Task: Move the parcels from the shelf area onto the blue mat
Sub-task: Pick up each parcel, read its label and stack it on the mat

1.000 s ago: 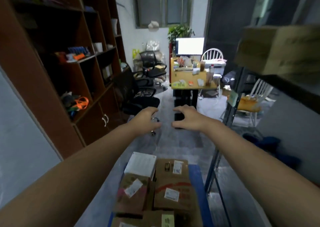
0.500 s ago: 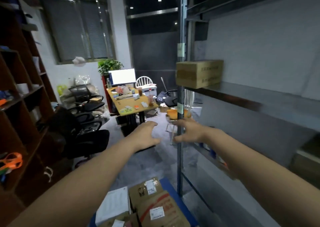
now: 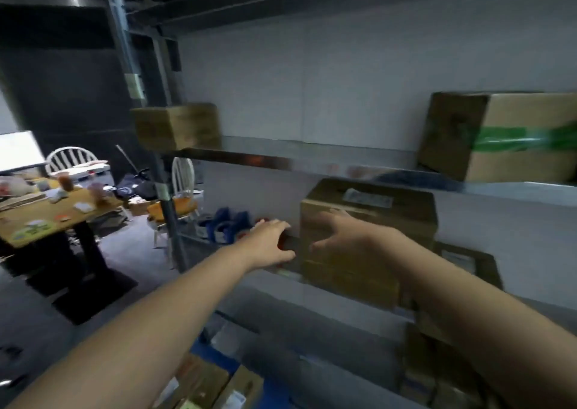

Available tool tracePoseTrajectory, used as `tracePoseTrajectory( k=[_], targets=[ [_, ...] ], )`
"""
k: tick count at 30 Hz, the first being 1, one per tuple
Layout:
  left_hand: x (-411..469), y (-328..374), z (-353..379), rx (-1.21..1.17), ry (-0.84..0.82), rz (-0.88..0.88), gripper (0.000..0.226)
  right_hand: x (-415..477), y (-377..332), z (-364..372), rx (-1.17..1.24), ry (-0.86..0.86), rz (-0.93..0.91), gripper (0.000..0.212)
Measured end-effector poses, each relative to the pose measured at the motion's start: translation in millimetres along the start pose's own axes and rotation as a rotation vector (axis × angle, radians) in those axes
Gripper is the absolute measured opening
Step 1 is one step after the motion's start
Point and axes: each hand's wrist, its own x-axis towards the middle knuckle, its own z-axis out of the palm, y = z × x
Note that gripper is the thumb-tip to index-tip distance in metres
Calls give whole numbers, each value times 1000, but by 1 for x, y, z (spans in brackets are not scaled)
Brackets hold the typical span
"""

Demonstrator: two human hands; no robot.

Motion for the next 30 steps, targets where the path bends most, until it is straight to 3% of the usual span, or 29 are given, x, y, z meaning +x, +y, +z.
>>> tracePoseTrajectory(
  k=[8,16,23,30],
  targets=[
    [3,244,125,-84,-304,347,71,-208,176,-8,86,-25,309,77],
    [-38,503,235,-85,-438,728,70,-474,319,-10,82,111,757,77],
    [-102,681,295,-150,-508,1041,69,-710,367,-24,107,277,1224,74],
    [-151,803,342,-151,-559,1248,74,-840,377,-21,150,479,1496,72]
  ],
)
